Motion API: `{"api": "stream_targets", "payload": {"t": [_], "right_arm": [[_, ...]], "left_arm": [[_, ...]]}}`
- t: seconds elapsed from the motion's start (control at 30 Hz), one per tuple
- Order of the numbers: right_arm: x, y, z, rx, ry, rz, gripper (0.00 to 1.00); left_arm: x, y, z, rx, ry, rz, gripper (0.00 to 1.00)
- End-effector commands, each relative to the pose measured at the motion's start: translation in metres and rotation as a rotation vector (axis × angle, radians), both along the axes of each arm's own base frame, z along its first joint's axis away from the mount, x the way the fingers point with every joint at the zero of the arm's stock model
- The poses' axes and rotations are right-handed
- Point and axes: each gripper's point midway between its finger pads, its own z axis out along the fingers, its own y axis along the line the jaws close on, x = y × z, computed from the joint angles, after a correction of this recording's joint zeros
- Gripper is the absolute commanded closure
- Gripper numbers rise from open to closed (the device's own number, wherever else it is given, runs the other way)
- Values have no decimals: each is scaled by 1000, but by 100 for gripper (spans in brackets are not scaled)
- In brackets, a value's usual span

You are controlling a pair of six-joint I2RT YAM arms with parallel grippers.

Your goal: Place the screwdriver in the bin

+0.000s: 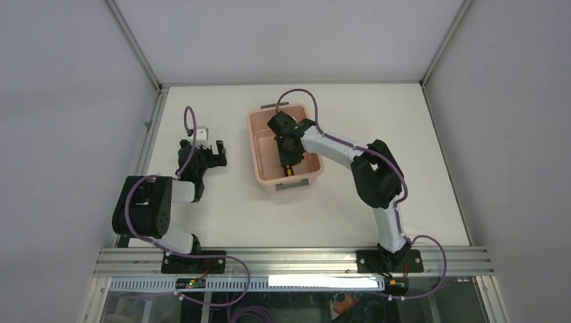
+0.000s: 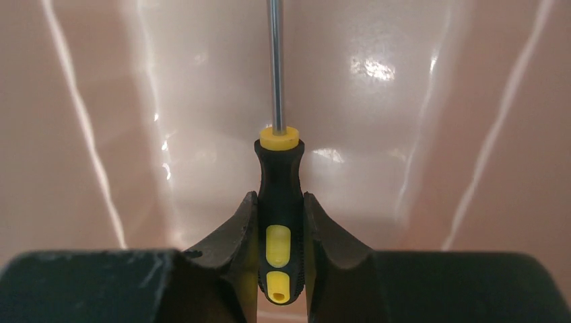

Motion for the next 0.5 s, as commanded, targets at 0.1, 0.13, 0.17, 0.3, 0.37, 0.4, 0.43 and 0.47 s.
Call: {"api": "stream_targets", "payload": {"t": [0.1,0.13,0.17,0.3,0.37,0.4,0.43,0.47], "right_arm": [[24,21,-1,54,-73,-75,74],[24,21,3,51,-82,-70,69],[24,22,12,59,-99,-64,62],[23,25,52,105,-155,-30,49],[23,22,80,129,-199,-11,45],[22,21,94,139,-219,2,42],[21,15,112,145,-250,7,38],[21,9,125,142,-276,14,34]], "left_arm": [[4,-6,17,-24,-55,-14,1],[4,-6,16,-24,-54,-15,1],[4,-6,17,-24,-54,-14,1],[4,-6,17,-24,-55,-14,1],[4,-6,17,-24,-55,-14,1],[4,-6,17,-24,-54,-14,1],[4,-6,16,-24,-54,-15,1],[4,-6,17,-24,-55,-14,1]]}}
